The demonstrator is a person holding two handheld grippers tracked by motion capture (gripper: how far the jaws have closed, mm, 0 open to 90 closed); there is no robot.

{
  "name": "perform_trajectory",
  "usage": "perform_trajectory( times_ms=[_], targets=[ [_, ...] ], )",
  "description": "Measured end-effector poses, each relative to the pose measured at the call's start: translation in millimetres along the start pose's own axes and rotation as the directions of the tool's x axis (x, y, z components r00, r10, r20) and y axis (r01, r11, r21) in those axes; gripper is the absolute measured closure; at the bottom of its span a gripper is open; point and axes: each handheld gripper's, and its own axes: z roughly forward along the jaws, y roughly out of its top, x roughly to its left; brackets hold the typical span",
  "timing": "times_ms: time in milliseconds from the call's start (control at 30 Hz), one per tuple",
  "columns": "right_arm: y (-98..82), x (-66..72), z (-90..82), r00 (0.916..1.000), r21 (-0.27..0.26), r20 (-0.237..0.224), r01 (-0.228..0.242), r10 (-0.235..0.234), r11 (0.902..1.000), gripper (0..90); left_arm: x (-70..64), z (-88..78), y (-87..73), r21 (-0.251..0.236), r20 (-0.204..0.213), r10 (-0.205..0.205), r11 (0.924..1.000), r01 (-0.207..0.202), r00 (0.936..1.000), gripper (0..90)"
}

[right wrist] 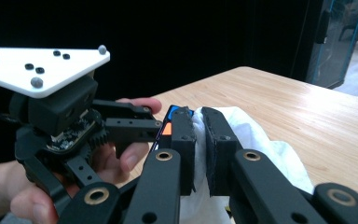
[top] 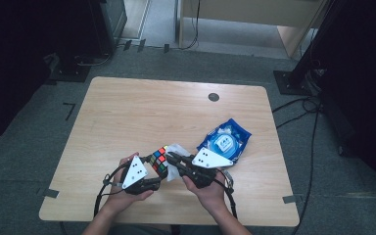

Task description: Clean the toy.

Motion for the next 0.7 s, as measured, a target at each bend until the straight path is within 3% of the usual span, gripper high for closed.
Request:
perform_trajectory(
  times_ms=[100,333,467,633,700],
  targets=[
    [0.6,1.1,-0.2,0.9996,-0.016,-0.020,-0.019,0.018,0.9997,85.0,-1.6,1.1,0.1,0.000,0.010,0.001,1.0000,-0.001,0.9999,34.1],
    [1.0,11.2,4.8,0.9979,-0.010,-0.065,0.005,-0.005,0.9999,84.5,-12.0,5.0,1.2,0.016,0.024,0.049,0.9986,-0.050,0.9985,34.1],
    [0.2,3.5,2.9,0.9991,-0.025,-0.040,-0.018,0.017,0.9995,84.4,-12.8,3.4,2.7,0.002,0.034,0.053,0.9986,-0.053,0.9980,34.1],
    [-6.1,-11.2,0.1,0.9983,-0.020,0.046,-0.036,0.037,0.9991,83.7,-11.5,2.8,2.8,0.003,0.029,0.051,0.9987,-0.051,0.9983,34.1],
    [-8.1,-14.7,-0.4,0.9973,-0.018,0.058,-0.045,0.046,0.9988,83.7,-10.8,2.6,2.6,0.004,0.028,0.048,0.9988,-0.048,0.9985,34.1]
  ],
)
